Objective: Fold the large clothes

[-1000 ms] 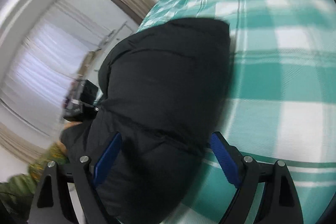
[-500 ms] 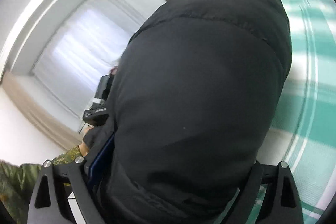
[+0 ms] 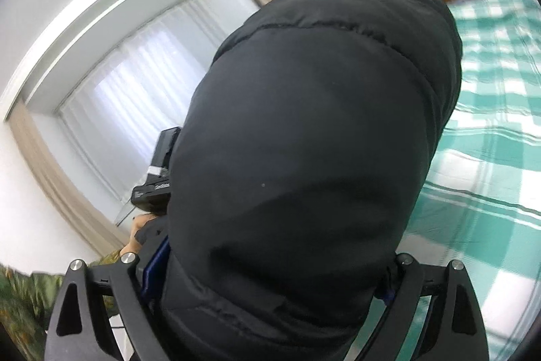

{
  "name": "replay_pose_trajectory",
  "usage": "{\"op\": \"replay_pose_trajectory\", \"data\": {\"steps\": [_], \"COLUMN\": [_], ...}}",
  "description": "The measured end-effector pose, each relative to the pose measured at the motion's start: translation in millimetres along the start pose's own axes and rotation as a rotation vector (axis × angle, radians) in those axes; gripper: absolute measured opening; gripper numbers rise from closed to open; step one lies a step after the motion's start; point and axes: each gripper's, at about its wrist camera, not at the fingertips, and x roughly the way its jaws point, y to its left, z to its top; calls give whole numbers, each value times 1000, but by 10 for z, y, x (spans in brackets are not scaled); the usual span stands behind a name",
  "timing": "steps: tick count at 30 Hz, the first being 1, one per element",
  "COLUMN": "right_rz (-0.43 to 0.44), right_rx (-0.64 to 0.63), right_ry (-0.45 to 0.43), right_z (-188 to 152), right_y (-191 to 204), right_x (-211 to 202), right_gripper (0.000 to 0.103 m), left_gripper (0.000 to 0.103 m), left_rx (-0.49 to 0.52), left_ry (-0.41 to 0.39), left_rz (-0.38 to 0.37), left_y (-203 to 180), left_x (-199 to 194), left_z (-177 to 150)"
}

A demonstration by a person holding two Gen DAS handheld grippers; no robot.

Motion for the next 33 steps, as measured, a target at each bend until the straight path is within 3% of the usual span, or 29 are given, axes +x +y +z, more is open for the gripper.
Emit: {"op": "replay_pose_trajectory", "data": {"steps": [3,5,9,12,14,18,20,23,25,28,33], "right_rz": [-121,-202,-264,-320,-401,-592,-648,-765,-768,-771,-852], "right_rx": [284,428,360,234,80,-207,-260,-227,-209,-174,-197], "right_ry": [66,56,-38,-103,-114,-176,-230,-269,-244,-240,-251], "right_z": [-6,-150,-294,-307,-346,-621,-912,-1227,-1340,-1514,-1780], "right_y": [-953,-1404,-1458,-1063,-711,347,686,1093,1258,1453,1821], "right_x": [-31,-199,-626,-874,-1063,-1224,-1356,-1487,-1509,-1567,-1655], "right_gripper": [98,98,99,99,99,99,99,103,103,103,103], "left_gripper": [75,74,76,91,101,102,102,102,102,103,102], "left_rx": [-63,-113,3,166,280,447,522,558,537,497,478], "left_ry": [67,71,14,-57,-139,-263,-310,-351,-386,-422,-455], "left_rz": [57,92,112,223,340,585,665,739,779,770,790], "left_y": [295,498,342,-38,-392,-971,-1211,-1525,-1688,-1884,-2111], "left_x": [333,350,63,-213,-436,-582,-697,-883,-904,-1093,-1155], "left_z": [-17,-111,-284,-467,-693,-908,-1113,-1324,-1433,-1628,-1796]}}
